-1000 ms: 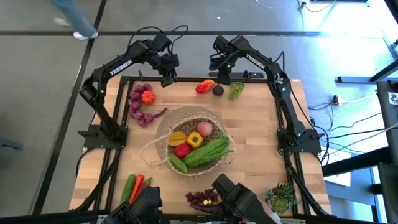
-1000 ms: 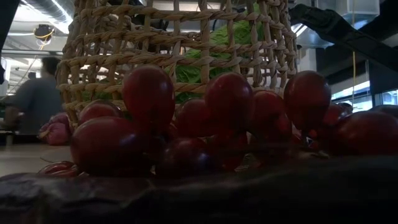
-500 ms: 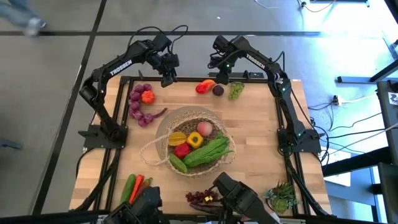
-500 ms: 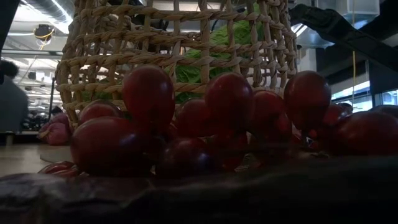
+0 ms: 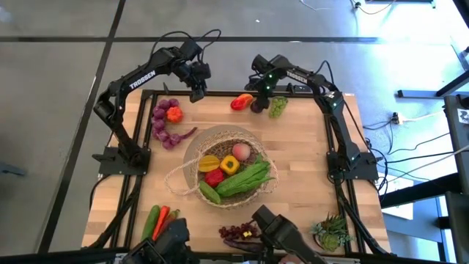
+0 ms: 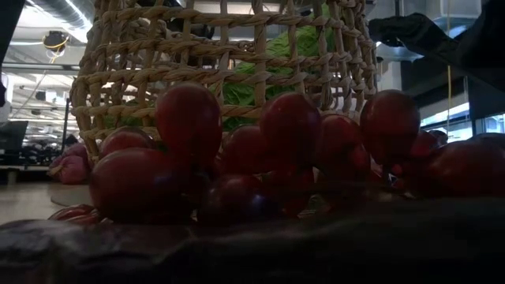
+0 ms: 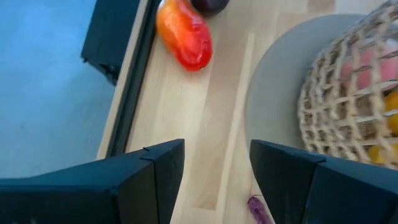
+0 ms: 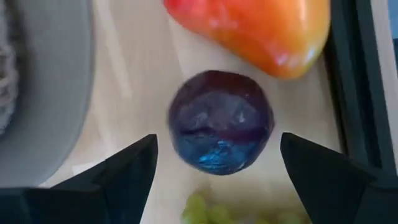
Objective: Build produce basket
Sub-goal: Put the purple plum into the brown basket
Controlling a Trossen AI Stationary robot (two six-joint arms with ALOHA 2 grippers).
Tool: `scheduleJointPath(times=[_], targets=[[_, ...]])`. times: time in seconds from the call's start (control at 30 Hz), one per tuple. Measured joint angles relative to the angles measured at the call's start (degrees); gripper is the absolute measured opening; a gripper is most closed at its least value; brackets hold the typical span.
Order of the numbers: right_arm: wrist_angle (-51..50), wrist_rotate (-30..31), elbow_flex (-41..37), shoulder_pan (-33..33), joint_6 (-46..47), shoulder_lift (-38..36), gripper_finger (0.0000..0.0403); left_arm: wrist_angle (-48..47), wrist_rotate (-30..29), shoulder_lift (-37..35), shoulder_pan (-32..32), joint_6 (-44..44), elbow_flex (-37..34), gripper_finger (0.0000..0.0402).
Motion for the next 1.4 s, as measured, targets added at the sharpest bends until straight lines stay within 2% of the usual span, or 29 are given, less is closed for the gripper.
scheduleJointPath(times=[0.3, 0.73, 1.1, 1.4], targets=[[6.61, -0.05, -4.39, 0.28, -0.02, -0.02, 0.0332, 0.04, -6.18, 0.00, 0.00, 0.00, 0.00, 0.0171], [13.93, -0.38, -8.73, 0.69, 0.30, -0.22, 0.0331, 0.11, -6.35, -0.01, 0.00, 0.00, 0.00, 0.0171], [15.12, -1.24, -8.73, 2.20, 1.72, -0.15, 0.0265, 0.13, -6.35, -0.01, 0.01, 0.00, 0.00, 0.0171], [12.67, -1.06, -8.90, 2.29, 4.79, -1.33, 0.0261, 0.13, -6.35, -0.02, 0.02, 0.00, 0.00, 0.0171]])
